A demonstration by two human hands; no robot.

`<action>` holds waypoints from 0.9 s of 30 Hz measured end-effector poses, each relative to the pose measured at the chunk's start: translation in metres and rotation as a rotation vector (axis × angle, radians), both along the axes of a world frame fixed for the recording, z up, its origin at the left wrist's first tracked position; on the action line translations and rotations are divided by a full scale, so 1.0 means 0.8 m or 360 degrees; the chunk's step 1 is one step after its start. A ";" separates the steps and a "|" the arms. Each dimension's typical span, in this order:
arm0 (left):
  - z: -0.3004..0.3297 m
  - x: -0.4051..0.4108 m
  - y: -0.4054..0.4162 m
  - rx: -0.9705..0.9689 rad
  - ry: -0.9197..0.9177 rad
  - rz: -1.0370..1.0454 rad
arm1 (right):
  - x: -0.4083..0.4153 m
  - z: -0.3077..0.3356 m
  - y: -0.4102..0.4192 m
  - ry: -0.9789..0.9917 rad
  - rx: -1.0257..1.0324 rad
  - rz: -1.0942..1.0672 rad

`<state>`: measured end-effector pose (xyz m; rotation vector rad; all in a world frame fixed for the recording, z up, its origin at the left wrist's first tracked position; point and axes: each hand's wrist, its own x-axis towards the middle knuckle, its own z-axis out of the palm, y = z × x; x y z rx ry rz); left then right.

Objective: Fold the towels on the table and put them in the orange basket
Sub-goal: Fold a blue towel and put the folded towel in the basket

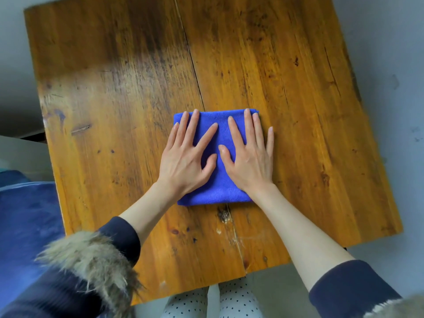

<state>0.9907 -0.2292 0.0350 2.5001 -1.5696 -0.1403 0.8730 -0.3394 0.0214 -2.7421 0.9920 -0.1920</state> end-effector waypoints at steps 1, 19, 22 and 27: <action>-0.001 0.001 0.000 -0.0002 0.0000 -0.0002 | 0.001 -0.001 -0.003 -0.0006 -0.0002 0.0006; -0.001 -0.048 0.043 0.0090 0.0078 0.0008 | -0.049 0.005 0.044 0.0056 0.0042 0.0052; -0.005 -0.047 0.041 0.0127 0.0050 -0.0008 | -0.046 0.005 0.044 0.0148 0.0049 0.0025; 0.005 -0.047 0.044 0.0182 0.0142 -0.0003 | -0.048 0.017 0.044 0.0150 0.0135 0.0024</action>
